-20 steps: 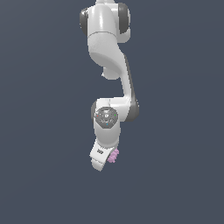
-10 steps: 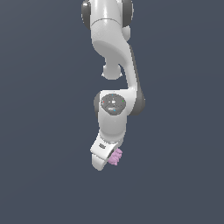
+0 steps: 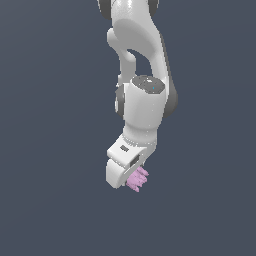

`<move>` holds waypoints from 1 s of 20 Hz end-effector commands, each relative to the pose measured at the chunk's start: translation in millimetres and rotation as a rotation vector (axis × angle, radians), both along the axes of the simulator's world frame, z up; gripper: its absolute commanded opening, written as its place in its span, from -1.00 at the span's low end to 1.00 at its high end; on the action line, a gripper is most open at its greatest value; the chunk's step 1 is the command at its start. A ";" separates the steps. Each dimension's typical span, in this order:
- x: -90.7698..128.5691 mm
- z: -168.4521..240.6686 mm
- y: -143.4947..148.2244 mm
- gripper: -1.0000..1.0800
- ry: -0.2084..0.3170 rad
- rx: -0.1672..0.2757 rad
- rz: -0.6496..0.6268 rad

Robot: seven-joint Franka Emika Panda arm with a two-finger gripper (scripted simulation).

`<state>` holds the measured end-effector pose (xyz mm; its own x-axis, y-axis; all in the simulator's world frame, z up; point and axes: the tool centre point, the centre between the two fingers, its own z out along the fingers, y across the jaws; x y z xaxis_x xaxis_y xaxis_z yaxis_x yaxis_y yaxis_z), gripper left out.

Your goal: Pick up the object and move it to a goal position.

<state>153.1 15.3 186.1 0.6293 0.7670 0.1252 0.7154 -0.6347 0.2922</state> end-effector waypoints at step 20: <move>7.7 161.1 37.8 -1.00 -0.339 -0.066 -0.274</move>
